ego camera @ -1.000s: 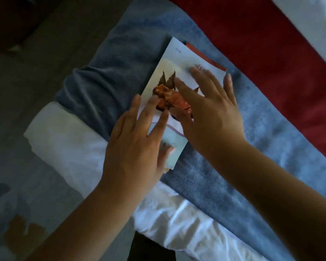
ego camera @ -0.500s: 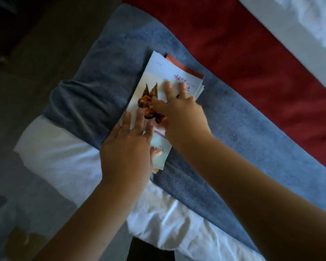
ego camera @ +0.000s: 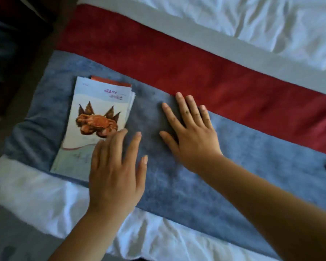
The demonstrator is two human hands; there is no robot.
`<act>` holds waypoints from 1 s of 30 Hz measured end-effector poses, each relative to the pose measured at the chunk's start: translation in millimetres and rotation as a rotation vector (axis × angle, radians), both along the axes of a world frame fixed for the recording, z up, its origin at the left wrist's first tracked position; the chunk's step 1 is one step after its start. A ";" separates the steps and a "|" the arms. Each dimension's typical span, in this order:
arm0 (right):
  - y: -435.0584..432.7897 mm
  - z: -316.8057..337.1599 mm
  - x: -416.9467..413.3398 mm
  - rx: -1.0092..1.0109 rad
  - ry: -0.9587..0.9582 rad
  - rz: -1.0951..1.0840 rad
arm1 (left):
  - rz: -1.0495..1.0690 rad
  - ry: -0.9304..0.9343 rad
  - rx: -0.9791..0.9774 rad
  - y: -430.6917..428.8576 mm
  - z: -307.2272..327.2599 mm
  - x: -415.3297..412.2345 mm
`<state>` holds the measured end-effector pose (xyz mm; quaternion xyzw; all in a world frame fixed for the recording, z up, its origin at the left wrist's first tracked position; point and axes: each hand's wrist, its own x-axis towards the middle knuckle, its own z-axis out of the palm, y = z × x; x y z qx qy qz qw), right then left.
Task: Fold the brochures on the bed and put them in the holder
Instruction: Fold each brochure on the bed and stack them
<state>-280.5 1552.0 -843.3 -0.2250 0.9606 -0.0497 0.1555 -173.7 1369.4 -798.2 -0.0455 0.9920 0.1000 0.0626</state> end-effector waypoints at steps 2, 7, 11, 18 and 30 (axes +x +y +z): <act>54.0 -0.9 1.8 0.048 0.013 -0.054 | -0.091 -0.001 0.029 40.2 -8.2 -5.2; 175.1 -0.1 24.2 0.112 0.040 -0.163 | -0.273 -0.126 0.057 156.6 -24.7 -24.0; 256.4 7.0 44.7 0.150 0.041 -0.259 | -0.438 -0.174 -0.016 250.5 -27.7 -40.0; 374.4 18.3 69.7 0.150 0.029 -0.466 | -0.488 -0.222 -0.045 370.0 -19.5 -66.6; 472.1 17.0 77.7 -0.204 -0.056 -0.830 | -0.715 -0.145 0.003 487.6 -25.2 -77.9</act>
